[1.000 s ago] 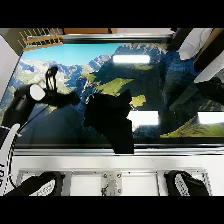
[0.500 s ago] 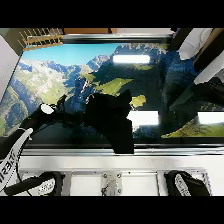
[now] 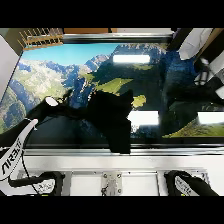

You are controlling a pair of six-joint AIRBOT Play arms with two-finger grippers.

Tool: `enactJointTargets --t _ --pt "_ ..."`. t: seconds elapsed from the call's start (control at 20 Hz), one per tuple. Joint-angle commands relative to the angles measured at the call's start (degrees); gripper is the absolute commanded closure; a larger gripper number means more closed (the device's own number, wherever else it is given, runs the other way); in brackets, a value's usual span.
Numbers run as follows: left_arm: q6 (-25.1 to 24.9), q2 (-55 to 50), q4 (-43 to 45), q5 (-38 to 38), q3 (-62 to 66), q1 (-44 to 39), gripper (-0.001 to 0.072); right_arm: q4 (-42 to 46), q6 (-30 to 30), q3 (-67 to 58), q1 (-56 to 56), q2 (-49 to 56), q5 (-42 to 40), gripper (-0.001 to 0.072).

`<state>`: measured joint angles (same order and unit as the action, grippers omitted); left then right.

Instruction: Fold the clothes and pants, and hang the long-sleeved shirts on hangers.

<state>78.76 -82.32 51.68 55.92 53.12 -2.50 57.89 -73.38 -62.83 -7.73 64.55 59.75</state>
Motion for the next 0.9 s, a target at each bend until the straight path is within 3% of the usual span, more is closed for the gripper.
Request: enactJointTargets --t 0.0,0.05,0.4,0.7,0.75,0.8,0.85 --pt "0.31 3.26 7.41 4.39 4.44 3.41 0.0700 1.44 0.11 -4.00 5.05 12.83 -2.36 0.0449" --pt "0.33 4.11 7.13 4.37 4.48 4.17 0.0700 1.46 0.13 -5.46 6.49 16.81 -2.89 0.0265" --pt "0.31 5.11 7.17 4.35 4.37 4.74 0.0700 -0.70 0.09 -18.10 16.85 39.67 -5.95 0.0261" --pt "0.31 5.11 7.17 4.35 4.37 4.74 0.0699 -6.19 -0.31 -22.75 21.40 44.63 -11.02 0.0272" --pt "0.33 5.11 7.17 4.39 4.37 4.74 0.0699 -6.12 -0.28 -22.88 21.77 44.61 -12.07 0.0323" --pt "0.33 5.14 7.15 4.55 4.42 4.76 0.0699 -6.12 -0.26 -23.23 21.77 44.52 -12.15 0.0598" --pt "0.33 5.27 7.23 4.98 4.79 4.94 0.0699 -6.08 -0.28 -23.67 21.57 44.02 -11.69 0.0701"
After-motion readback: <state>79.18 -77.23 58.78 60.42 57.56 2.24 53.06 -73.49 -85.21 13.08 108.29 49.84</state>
